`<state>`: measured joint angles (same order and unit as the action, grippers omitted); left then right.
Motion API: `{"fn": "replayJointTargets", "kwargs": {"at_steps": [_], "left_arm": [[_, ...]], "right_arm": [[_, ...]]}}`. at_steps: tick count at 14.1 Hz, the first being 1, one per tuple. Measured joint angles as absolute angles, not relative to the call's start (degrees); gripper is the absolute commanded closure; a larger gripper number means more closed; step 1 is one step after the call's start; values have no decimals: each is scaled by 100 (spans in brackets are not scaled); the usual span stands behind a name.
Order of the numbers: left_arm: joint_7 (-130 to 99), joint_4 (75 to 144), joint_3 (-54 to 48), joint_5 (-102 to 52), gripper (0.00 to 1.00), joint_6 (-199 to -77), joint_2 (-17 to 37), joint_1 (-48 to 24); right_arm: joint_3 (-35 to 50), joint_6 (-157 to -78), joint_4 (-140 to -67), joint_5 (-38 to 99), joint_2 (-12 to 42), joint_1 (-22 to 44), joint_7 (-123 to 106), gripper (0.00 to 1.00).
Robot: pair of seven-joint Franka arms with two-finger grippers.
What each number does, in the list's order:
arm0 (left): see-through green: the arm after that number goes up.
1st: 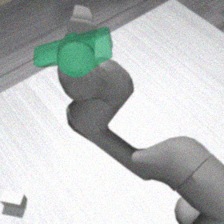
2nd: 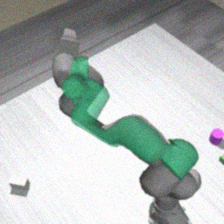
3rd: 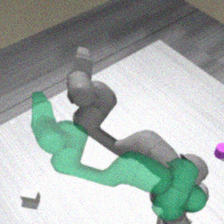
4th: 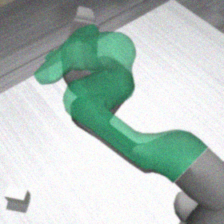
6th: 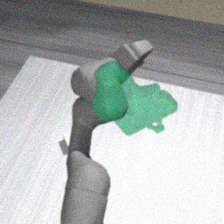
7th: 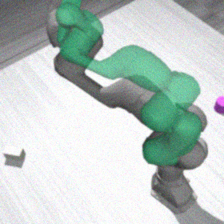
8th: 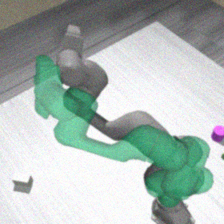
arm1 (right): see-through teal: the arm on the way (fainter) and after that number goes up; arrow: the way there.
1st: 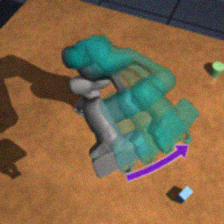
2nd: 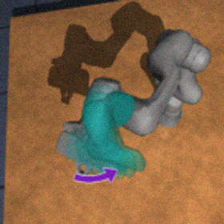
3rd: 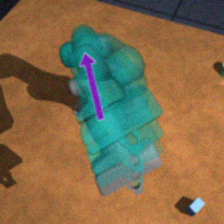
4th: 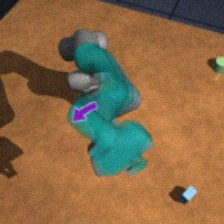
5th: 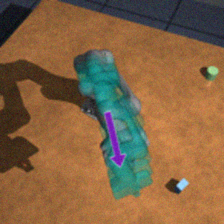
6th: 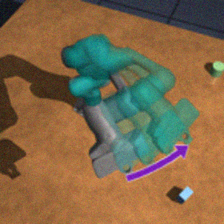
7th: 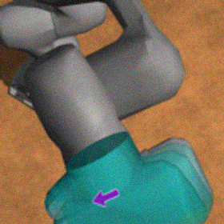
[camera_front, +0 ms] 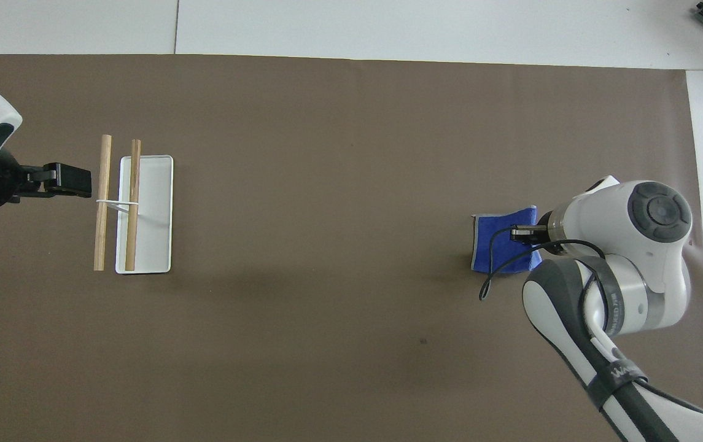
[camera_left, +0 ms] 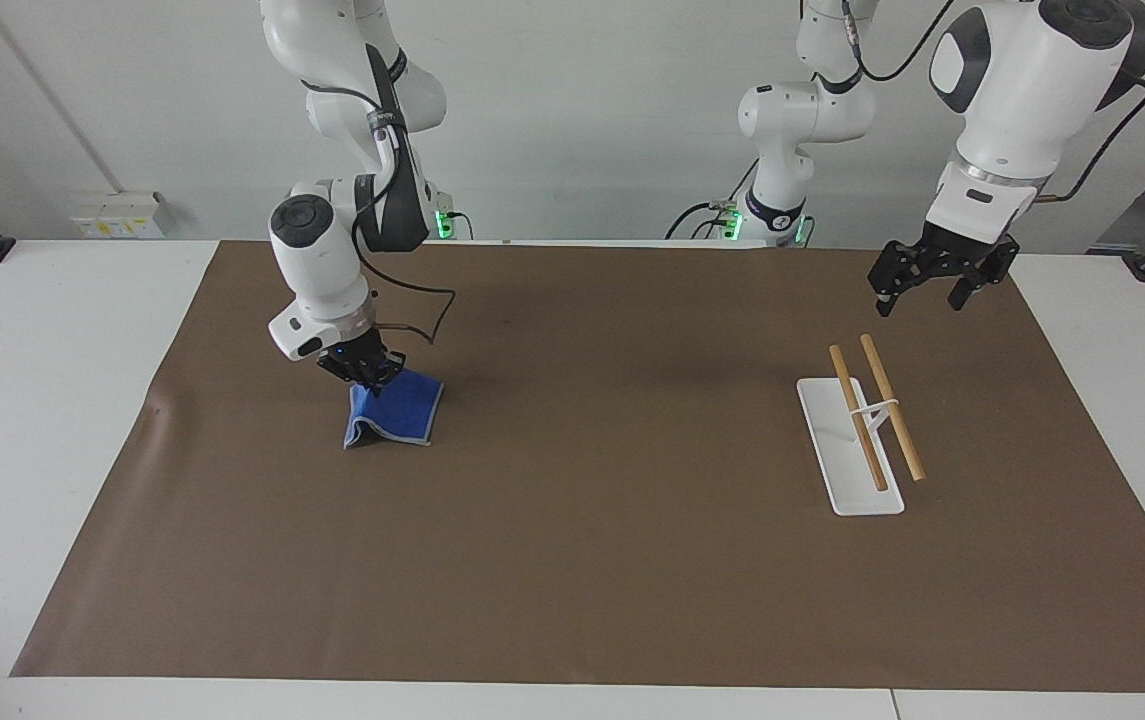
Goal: Right arm passes towel to left arm to hang
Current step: 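Close the right gripper on the blue towel and lift it, then carry the towel toward center while the left gripper reaches toward it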
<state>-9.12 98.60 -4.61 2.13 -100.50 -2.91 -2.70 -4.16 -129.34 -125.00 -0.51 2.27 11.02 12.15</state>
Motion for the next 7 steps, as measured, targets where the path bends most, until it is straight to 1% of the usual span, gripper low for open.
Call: {"fn": "replayJointTargets", "kwargs": {"at_steps": [2,7], "left_arm": [[-912,9860,-461,213,0,-10050,-291,-270],[-912,9860,-461,213,0,-10050,-291,-270]], "right_arm": [[-330,-12645,-12142,336,137,1204,1249,100],[-137,-11789,-11102,1623,112,1220,1294,100]]}}
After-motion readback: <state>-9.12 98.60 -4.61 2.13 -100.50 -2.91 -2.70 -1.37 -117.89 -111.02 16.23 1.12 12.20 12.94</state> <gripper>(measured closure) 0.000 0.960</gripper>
